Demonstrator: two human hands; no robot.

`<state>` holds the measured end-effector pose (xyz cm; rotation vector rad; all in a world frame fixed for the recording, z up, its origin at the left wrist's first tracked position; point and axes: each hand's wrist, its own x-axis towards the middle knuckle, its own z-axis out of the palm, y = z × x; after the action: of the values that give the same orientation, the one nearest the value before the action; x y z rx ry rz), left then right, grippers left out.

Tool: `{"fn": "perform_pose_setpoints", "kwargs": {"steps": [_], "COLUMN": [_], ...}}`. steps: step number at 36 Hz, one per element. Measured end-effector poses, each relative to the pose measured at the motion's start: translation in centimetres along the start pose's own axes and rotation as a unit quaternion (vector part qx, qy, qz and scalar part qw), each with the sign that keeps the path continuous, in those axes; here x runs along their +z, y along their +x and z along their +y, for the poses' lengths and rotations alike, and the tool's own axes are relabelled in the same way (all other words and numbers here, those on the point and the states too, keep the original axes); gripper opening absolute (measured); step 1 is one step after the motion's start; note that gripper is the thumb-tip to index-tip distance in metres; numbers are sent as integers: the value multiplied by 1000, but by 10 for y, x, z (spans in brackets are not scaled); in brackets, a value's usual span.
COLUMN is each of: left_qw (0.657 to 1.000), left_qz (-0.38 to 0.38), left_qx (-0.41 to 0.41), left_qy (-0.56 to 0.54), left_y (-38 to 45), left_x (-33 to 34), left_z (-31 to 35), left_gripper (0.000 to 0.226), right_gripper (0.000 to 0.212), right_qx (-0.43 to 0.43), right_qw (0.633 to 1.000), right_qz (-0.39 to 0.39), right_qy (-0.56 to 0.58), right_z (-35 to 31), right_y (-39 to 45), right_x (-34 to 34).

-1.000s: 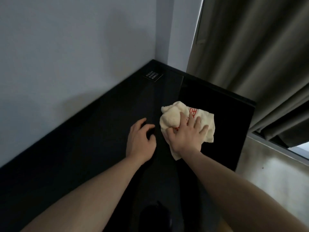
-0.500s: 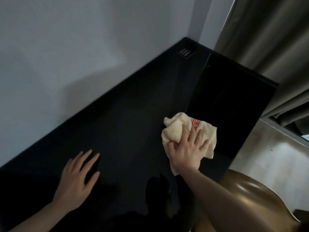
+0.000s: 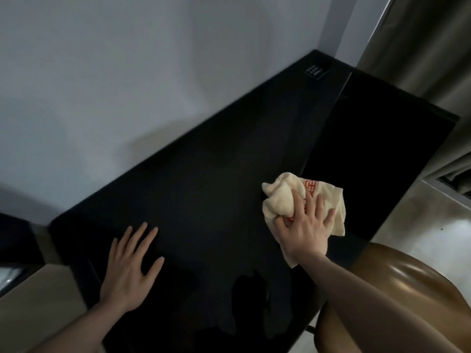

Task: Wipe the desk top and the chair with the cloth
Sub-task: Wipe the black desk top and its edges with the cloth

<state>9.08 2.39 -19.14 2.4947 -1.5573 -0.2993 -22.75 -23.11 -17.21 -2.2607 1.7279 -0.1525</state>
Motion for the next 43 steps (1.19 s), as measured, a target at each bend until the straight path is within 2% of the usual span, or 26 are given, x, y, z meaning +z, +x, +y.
{"fn": "perform_pose_setpoints", "kwargs": {"steps": [6, 13, 22, 31, 39, 43], "left_qw": [1000, 1000, 1000, 1000, 998, 991], "left_qz": [0, -10, -21, -20, -60, -97], "left_qx": [-6, -12, -14, -2, 12, 67], "left_qy": [-3, 0, 10, 13, -20, -62], "left_y": [1, 1, 1, -2, -5, 3], "left_x": [1, -4, -4, -7, -18, -33], "left_z": [-5, -5, -8, -9, -16, -41], "left_gripper": [69, 70, 70, 69, 65, 58], "right_gripper": [78, 81, 79, 76, 76, 79], "right_qx": [61, 25, 37, 135, 142, 130], "right_qw": [998, 999, 999, 989, 987, 990], "right_qz": [25, -1, 5, 56, 67, 56], "right_qy": [10, 26, 8, 18, 18, 19], "right_z": [-30, -75, -88, -141, -192, -215], "right_y": [-37, -111, -118, -154, -222, -254], "right_x": [15, 37, 43, 68, 90, 99]}}
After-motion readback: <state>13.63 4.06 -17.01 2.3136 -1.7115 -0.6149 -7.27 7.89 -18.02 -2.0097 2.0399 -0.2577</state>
